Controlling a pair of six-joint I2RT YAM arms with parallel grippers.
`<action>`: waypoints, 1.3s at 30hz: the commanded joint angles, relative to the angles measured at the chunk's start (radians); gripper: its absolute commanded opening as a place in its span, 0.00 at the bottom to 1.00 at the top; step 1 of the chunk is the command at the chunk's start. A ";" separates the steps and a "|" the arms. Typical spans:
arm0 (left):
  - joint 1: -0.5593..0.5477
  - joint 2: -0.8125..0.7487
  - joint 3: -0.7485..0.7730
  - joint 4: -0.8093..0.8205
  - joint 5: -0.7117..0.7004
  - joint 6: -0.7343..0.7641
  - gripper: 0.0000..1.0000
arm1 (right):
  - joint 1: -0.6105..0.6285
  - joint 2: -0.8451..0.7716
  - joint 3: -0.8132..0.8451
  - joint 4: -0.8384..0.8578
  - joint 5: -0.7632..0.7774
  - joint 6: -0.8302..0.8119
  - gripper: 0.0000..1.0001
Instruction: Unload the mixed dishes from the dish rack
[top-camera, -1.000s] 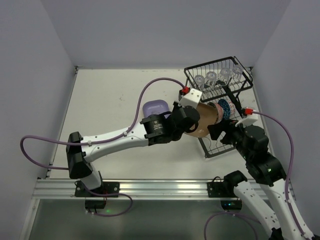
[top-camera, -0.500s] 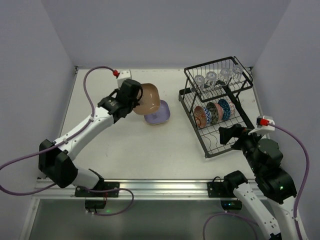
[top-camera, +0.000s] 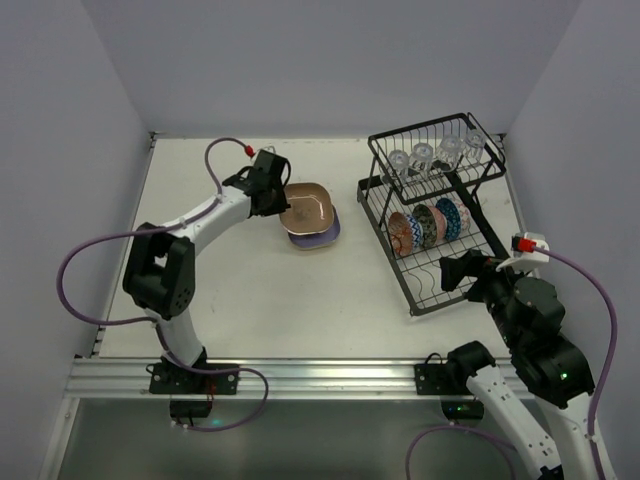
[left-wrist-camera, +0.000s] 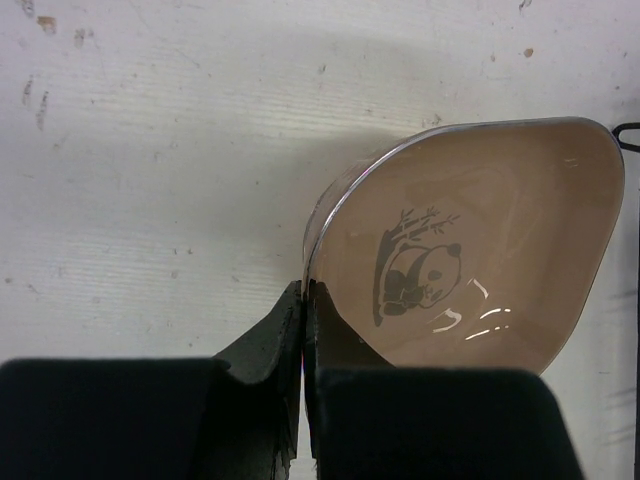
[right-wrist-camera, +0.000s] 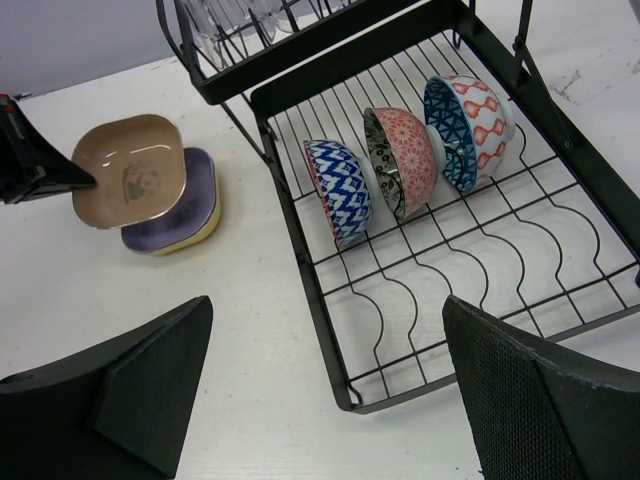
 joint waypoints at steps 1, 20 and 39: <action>0.004 0.010 0.048 0.068 0.060 -0.030 0.00 | 0.000 -0.003 0.029 0.007 0.017 -0.018 0.99; -0.020 -0.080 0.055 0.001 0.043 -0.012 0.91 | 0.002 0.066 0.004 0.022 0.031 -0.015 0.99; -0.066 -0.908 -0.274 -0.254 -0.108 0.220 1.00 | 0.002 0.208 -0.063 0.211 0.181 -0.049 0.99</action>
